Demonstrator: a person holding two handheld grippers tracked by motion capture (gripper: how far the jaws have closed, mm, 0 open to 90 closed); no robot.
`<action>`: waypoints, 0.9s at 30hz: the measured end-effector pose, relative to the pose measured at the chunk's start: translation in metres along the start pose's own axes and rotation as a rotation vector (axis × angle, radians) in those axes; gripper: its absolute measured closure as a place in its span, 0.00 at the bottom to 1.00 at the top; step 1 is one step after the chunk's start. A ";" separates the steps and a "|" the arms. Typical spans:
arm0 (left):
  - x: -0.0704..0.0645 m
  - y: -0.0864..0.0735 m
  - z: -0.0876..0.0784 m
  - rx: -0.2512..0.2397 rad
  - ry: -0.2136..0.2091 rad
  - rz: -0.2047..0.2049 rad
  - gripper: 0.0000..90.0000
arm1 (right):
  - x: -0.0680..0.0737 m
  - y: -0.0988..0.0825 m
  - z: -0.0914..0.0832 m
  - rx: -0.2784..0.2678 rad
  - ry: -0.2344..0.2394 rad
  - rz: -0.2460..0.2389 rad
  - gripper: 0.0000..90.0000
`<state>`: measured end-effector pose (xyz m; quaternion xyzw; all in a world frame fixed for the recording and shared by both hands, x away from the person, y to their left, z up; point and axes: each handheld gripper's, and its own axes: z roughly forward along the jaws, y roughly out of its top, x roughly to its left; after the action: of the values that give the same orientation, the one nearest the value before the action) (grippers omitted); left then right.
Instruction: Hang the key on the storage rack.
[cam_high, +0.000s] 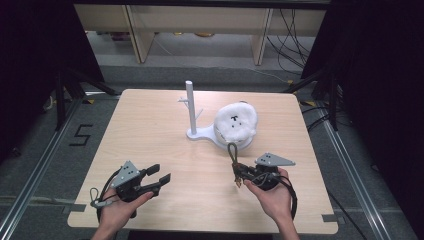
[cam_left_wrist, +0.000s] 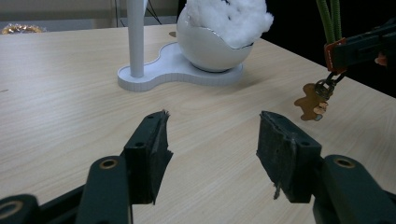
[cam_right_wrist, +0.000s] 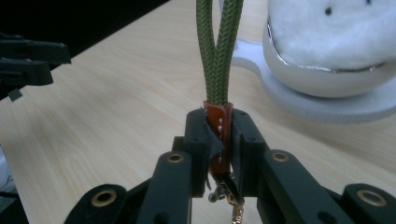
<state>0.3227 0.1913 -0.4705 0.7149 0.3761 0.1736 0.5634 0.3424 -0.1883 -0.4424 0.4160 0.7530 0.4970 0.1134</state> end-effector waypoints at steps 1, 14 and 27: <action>0.000 0.001 0.001 -0.001 -0.002 -0.001 0.48 | 0.000 0.000 0.001 -0.013 0.001 -0.024 0.88; -0.007 0.024 0.007 -0.035 -0.050 0.008 0.57 | 0.019 0.005 0.018 -0.119 0.055 -0.101 0.88; -0.017 0.051 0.028 -0.029 -0.126 -0.014 0.63 | 0.036 0.007 0.036 -0.164 0.100 -0.121 0.88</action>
<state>0.3481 0.1560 -0.4284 0.7135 0.3422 0.1300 0.5975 0.3443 -0.1366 -0.4450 0.3340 0.7383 0.5693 0.1392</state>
